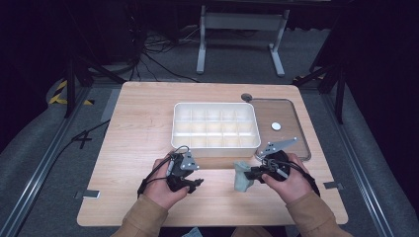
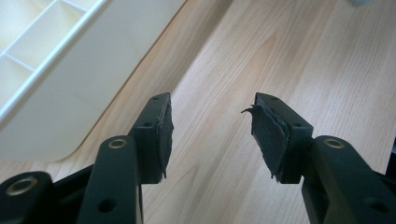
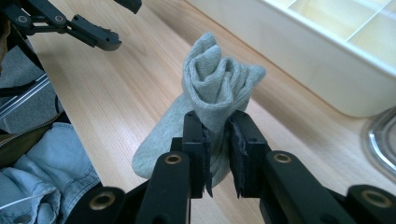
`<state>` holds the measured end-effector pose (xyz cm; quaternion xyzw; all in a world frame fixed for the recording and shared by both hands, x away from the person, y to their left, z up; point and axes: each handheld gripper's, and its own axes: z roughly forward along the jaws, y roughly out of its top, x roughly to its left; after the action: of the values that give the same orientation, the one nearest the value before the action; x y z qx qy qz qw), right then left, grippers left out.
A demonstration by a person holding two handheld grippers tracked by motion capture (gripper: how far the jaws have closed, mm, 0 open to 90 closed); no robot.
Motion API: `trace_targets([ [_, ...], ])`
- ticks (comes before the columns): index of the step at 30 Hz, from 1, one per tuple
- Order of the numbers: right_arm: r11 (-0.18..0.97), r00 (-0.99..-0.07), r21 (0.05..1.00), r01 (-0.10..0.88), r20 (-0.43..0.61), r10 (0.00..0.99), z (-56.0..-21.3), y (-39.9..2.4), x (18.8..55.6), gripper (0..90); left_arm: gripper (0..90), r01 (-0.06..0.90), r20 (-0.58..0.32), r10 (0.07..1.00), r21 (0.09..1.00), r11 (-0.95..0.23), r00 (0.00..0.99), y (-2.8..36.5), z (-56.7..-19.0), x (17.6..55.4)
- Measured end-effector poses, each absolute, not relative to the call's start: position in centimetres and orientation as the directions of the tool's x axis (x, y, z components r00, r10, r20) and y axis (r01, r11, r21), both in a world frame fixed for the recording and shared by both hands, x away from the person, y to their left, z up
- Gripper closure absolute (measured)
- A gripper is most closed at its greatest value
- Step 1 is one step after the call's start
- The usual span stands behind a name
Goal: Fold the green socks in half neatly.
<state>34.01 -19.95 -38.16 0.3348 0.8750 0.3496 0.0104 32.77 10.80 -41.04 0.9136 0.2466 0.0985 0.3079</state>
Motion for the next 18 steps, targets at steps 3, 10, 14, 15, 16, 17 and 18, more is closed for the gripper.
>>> trace_targets([
  [3, 0.530, -0.774, 0.623, 0.575, 0.205, 0.599, -37.4, -20.2, 34.4, 77.5, 48.3, 0.397, 0.025, 0.518, 0.613, -0.683, 0.855, 11.1, -40.8, 32.8],
  [10, 0.516, -0.769, 0.638, 0.572, 0.200, 0.607, -36.1, -20.7, 35.1, 77.3, 47.2, 0.407, 0.014, 0.531, 0.624, -0.667, 0.847, 11.7, -40.6, 33.0],
  [14, 0.530, -0.776, 0.637, 0.560, 0.178, 0.606, -35.5, -20.9, 35.7, 77.2, 46.9, 0.406, 0.018, 0.533, 0.627, -0.665, 0.846, 12.0, -40.6, 33.1],
  [15, 0.530, -0.776, 0.639, 0.558, 0.176, 0.606, -35.4, -20.9, 35.7, 77.2, 46.8, 0.409, 0.018, 0.536, 0.626, -0.664, 0.844, 12.1, -40.5, 33.1],
  [16, 0.531, -0.775, 0.640, 0.556, 0.169, 0.608, -35.2, -21.0, 35.9, 77.1, 46.9, 0.411, 0.014, 0.539, 0.630, -0.659, 0.842, 12.1, -40.5, 33.1],
  [17, 0.532, -0.777, 0.641, 0.553, 0.168, 0.606, -35.1, -21.1, 36.0, 77.1, 46.9, 0.414, 0.012, 0.541, 0.630, -0.658, 0.841, 12.2, -40.5, 33.1],
  [18, 0.532, -0.778, 0.643, 0.552, 0.165, 0.607, -34.9, -21.2, 36.2, 77.1, 46.9, 0.413, 0.013, 0.541, 0.631, -0.656, 0.841, 12.3, -40.5, 33.2],
])
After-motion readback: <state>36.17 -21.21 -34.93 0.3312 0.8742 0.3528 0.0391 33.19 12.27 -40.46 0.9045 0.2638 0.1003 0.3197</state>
